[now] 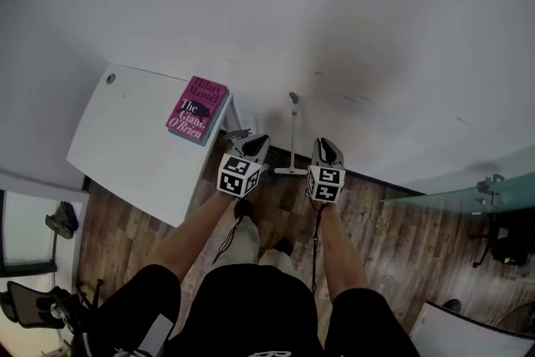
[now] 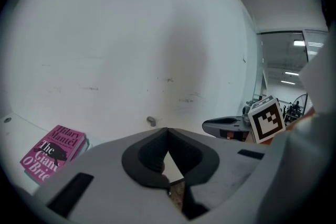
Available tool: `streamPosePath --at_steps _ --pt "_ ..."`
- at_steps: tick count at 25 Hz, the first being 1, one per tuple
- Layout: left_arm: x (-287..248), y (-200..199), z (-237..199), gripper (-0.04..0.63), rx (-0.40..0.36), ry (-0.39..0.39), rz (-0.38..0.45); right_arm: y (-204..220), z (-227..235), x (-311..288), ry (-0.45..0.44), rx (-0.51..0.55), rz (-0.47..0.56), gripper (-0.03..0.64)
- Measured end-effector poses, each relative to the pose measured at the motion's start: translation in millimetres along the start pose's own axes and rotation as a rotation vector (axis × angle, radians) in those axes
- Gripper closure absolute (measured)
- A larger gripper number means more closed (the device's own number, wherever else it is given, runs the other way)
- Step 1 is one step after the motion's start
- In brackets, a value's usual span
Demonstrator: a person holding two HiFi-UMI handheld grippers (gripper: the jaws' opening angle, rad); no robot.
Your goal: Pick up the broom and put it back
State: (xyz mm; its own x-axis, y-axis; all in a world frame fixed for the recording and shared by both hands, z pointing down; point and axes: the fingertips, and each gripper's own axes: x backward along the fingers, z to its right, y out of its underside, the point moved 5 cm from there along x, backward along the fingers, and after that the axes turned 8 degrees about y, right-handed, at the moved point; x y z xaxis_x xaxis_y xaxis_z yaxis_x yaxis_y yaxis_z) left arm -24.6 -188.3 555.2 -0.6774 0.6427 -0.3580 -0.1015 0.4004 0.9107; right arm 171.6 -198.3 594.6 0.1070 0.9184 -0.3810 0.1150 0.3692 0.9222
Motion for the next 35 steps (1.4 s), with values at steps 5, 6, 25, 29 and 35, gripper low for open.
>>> streamPosePath --at_steps 5,6,25,29,35 --pt "20 -4 33 0.577 -0.02 -0.008 0.026 -10 12 44 -0.014 0.004 0.047 0.584" --pt "24 -5 40 0.575 -0.021 -0.011 0.034 -11 14 53 -0.02 0.002 0.057 0.589" --pt "98 -2 131 0.576 -0.044 -0.069 0.126 -15 45 191 -0.138 -0.013 0.15 0.594" --pt "113 1 141 0.576 -0.052 -0.078 0.125 -16 48 206 -0.161 -0.002 0.166 0.594" --pt "131 0 147 0.577 -0.051 -0.11 0.149 -21 48 218 -0.182 -0.009 0.183 0.594"
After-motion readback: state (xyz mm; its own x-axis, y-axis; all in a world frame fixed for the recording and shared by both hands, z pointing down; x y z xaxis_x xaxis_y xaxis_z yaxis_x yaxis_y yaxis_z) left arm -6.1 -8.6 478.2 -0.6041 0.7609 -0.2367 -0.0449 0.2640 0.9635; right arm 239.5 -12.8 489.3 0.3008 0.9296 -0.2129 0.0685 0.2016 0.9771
